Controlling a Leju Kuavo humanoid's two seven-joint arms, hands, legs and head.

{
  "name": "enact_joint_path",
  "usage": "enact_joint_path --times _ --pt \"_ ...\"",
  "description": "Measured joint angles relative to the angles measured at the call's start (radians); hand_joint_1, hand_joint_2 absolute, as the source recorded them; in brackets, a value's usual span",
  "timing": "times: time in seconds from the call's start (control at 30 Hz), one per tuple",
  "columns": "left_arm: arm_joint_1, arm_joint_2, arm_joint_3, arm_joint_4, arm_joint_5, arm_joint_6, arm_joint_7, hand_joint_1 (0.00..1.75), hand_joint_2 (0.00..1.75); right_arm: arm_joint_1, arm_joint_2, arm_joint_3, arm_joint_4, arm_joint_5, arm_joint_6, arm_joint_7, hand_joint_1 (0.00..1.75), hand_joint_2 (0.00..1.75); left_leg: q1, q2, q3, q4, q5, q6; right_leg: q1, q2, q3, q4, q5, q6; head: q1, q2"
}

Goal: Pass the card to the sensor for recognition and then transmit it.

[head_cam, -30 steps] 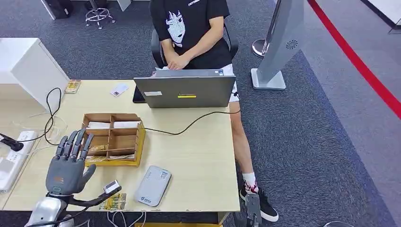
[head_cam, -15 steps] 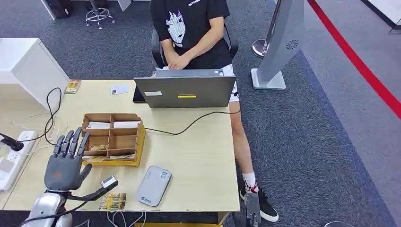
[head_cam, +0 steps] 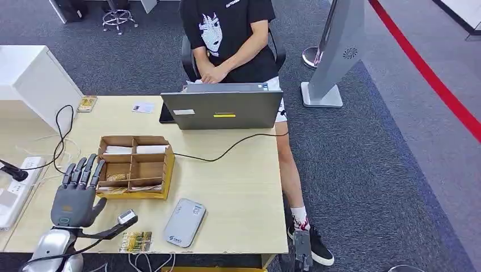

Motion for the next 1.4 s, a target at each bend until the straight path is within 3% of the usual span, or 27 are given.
enact_joint_path --times 0.43,0.77,1.4 --pt "0.002 -0.001 -0.004 0.001 -0.04 0.0 -0.004 0.0 1.75 0.0 0.003 0.0 0.0 0.0 0.003 0.0 0.0 1.75 0.0 0.0 0.0 0.0 0.0 0.0 0.0 0.0 0.0 0.0 0.0 0.0 0.0 0.0" --pt "0.018 -0.015 -0.099 -0.033 -0.045 0.0 0.048 0.0 1.75 0.0 0.003 0.0 0.0 0.0 0.003 -0.004 0.0 1.75 0.0 0.0 0.0 0.0 0.0 0.0 0.0 0.0 0.0 0.0 0.0 0.0 0.0 0.0" --pt "0.024 -0.014 -0.117 -0.044 -0.037 0.0 0.05 0.0 1.75 0.0 0.003 0.0 0.0 -0.002 0.003 -0.006 0.0 1.75 0.0 0.0 0.0 0.0 0.0 0.0 0.0 0.0 0.0 0.0 0.0 0.0 0.0 0.0"
